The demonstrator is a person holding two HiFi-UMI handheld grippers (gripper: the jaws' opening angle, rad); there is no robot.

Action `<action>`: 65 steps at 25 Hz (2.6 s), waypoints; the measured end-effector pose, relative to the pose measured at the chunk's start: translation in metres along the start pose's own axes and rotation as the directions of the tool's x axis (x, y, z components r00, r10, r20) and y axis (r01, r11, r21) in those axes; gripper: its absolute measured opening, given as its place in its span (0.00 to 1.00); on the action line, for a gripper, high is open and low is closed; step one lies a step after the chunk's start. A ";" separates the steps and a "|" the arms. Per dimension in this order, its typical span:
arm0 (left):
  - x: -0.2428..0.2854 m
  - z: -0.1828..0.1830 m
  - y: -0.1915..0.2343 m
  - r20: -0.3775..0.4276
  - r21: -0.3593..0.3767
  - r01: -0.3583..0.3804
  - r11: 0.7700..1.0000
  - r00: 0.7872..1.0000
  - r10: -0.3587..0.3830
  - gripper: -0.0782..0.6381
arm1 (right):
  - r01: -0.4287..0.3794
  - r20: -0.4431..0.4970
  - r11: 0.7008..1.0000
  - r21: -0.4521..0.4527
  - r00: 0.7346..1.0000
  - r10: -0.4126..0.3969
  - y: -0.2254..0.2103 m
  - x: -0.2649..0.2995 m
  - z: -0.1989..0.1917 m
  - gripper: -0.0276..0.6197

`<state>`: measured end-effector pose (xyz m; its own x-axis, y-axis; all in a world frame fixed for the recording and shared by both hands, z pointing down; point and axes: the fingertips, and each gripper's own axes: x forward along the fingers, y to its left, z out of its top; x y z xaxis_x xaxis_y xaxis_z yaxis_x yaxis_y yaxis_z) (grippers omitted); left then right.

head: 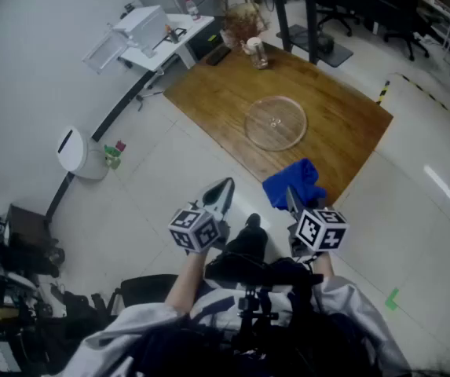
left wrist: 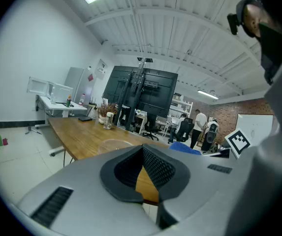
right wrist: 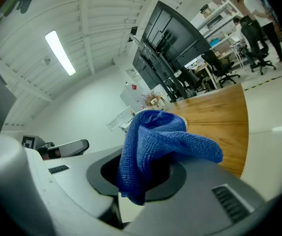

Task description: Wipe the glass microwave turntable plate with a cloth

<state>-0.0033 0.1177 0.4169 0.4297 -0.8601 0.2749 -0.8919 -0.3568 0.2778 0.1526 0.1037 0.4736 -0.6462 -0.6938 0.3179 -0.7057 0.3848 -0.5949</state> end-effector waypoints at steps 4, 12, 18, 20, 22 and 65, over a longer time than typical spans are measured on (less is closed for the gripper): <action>0.024 0.004 0.010 -0.011 0.005 0.003 1.000 1.000 -0.003 0.11 | 0.027 0.030 1.000 0.013 0.999 -0.028 -0.020 0.009 0.021 0.16; 0.101 0.010 0.071 -0.035 -0.006 -0.009 1.000 0.999 0.009 0.11 | 0.133 0.060 0.991 0.012 0.989 -0.133 -0.057 0.045 0.049 0.16; 0.167 -0.001 0.123 -0.169 -0.049 0.119 0.992 0.978 -0.126 0.11 | 0.239 0.083 0.969 0.067 0.966 -0.245 -0.069 0.099 0.077 0.16; 0.184 -0.002 0.144 -0.204 -0.055 0.142 0.988 0.967 -0.150 0.11 | 0.250 0.091 0.964 0.088 0.962 -0.258 -0.068 0.123 0.084 0.16; 0.202 -0.003 0.168 -0.239 -0.064 0.150 0.987 0.958 -0.161 0.11 | 0.261 0.085 0.960 0.099 0.959 -0.269 -0.066 0.148 0.084 0.16; 0.313 -0.089 0.238 -0.612 -0.080 0.265 0.961 0.748 -0.257 0.10 | 0.323 -0.248 0.897 -0.304 0.882 -0.401 -0.092 0.405 0.092 0.16</action>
<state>-0.0682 -0.2038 0.6510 0.6370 -0.3287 0.6972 -0.7318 -0.5420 0.4131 -0.0171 -0.2687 0.5894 -0.3586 -0.6148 0.7025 -0.9294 0.3060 -0.2066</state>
